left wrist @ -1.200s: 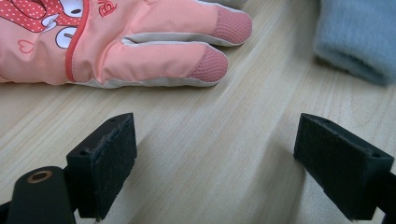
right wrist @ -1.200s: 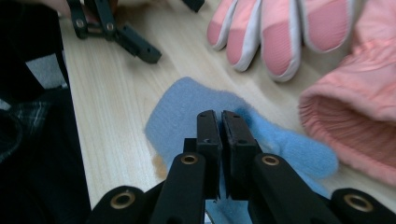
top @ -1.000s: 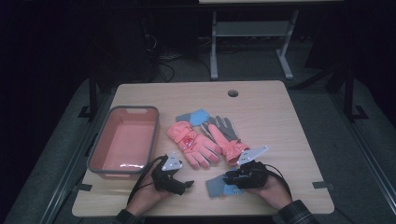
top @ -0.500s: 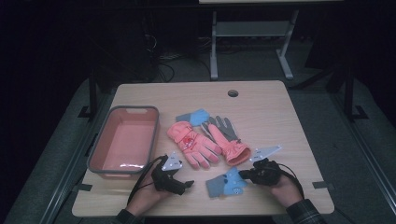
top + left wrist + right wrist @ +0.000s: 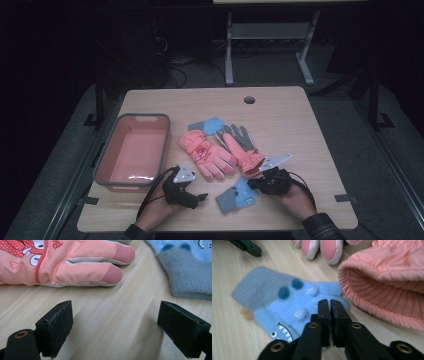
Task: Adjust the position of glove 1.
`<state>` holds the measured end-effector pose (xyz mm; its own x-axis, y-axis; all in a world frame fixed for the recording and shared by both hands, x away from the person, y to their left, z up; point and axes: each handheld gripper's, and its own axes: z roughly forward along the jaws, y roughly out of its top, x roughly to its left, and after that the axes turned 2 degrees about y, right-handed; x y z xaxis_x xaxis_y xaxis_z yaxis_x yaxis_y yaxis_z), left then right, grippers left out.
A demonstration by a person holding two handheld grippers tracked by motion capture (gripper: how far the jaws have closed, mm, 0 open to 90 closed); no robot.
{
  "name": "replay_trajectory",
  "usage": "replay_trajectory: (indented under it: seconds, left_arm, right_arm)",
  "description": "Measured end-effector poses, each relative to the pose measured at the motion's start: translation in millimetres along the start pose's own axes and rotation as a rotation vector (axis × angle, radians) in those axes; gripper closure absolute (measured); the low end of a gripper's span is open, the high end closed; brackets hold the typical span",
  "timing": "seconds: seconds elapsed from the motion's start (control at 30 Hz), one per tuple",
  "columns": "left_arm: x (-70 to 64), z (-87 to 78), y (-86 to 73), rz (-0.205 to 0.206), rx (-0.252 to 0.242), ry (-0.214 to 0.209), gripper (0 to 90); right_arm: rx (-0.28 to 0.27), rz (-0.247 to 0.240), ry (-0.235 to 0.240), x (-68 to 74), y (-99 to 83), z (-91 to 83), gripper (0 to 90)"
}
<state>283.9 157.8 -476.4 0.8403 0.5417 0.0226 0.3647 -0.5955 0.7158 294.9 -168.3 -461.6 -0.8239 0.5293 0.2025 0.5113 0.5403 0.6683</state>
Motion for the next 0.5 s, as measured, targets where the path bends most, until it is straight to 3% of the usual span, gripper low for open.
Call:
replay_trajectory:
  seconds: [0.13, 0.2, 0.23, 0.27, 0.4, 0.43, 0.5]
  left_arm:
    - [-0.1, 0.4, -0.2, -0.001, -0.006, 0.001, 12.4]
    - [-0.2, 0.6, 0.0, -0.002, -0.005, 0.004, 12.3]
    - [-0.2, 0.6, 0.0, -0.002, -0.005, 0.004, 12.3]
    - [-0.4, 0.7, 0.1, -0.004, -0.005, 0.006, 12.3]
    - [-2.2, 1.5, 0.9, -0.017, -0.005, 0.017, 12.3]
    - [-4.2, 1.4, 3.8, -0.026, 0.018, 0.027, 12.8]
    - [-5.9, 1.3, 6.7, -0.022, 0.040, 0.024, 13.8]
  right_arm:
    - [-0.035, 0.017, -0.022, -5.6, -4.0, -12.0, 72.3]
    - [-0.068, 0.047, -0.057, -15.5, -12.7, -23.9, 58.0]
    - [-0.068, 0.047, -0.057, -15.5, -12.7, -23.9, 58.0]
    - [-0.088, 0.057, -0.098, -22.8, -19.4, -30.5, 48.0]
    - [-0.097, 0.075, -0.149, -35.6, -28.4, -37.3, 38.8]
    - [-0.098, 0.102, -0.171, -44.6, -33.3, -39.4, 31.4]
    - [-0.072, 0.110, -0.195, -52.4, -38.0, -39.2, 27.0]
